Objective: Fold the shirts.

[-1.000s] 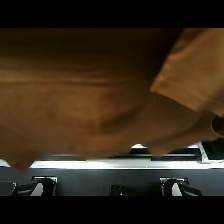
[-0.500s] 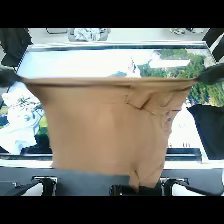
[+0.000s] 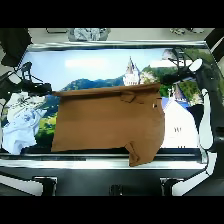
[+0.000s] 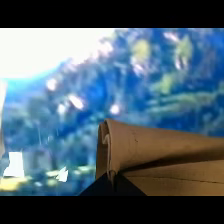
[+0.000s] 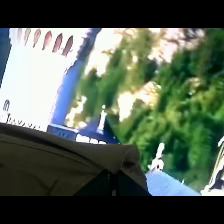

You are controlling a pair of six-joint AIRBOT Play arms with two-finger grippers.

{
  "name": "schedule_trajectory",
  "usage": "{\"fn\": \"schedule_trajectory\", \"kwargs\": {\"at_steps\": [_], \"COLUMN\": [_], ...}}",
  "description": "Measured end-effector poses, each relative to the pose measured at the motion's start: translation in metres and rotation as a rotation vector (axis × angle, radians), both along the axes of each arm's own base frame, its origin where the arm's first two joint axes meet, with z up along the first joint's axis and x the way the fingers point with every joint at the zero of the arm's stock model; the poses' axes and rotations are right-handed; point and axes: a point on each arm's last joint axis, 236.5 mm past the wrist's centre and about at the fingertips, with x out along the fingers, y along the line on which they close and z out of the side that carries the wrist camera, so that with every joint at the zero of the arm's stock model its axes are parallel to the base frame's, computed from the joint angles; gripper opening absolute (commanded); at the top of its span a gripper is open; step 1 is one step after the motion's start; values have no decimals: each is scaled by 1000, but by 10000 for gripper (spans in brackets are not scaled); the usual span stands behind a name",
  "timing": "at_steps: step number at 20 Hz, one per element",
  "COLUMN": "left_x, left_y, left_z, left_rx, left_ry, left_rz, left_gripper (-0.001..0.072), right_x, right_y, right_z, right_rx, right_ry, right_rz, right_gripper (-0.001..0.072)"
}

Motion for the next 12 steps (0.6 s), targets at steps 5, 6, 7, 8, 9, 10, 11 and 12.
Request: {"fn": "schedule_trajectory", "kwargs": {"at_steps": [5, 6, 7, 8, 9, 10, 11, 12], "left_x": [-7, -18, -31, -46, -60, -72, -85, -94], "left_y": [-1, -4, -6, -8, -10, -11, -13, -15], "left_z": [-1, -7, -16, -26, -33, -41, -48, -53], "left_rx": [-6, -15, -23, -32, -40, -47, -56, -64], "left_ry": [62, 112, 172, 234, 287, 337, 385, 421], "left_rz": [-60, -79, -97, -113, -125, -136, -146, -155], "left_gripper": [29, 29, 28, 28, 28, 28, 28, 28], "right_x": [-26, -43, -63, -80, -97, -110, -121, -129], "right_y": [1, 1, 0, -1, -1, 0, 1, 2], "right_z": [-2, -11, -24, -34, -44, -52, -60, -65], "right_rx": [-53, -69, -81, -84, -83, -78, -72, -61], "right_ry": [98, 168, 257, 330, 400, 454, 500, 531], "right_rz": [82, 109, 133, 148, 160, 168, 171, 171], "right_gripper": [38, 37, 37, 37, 37, 37, 37, 37]}}
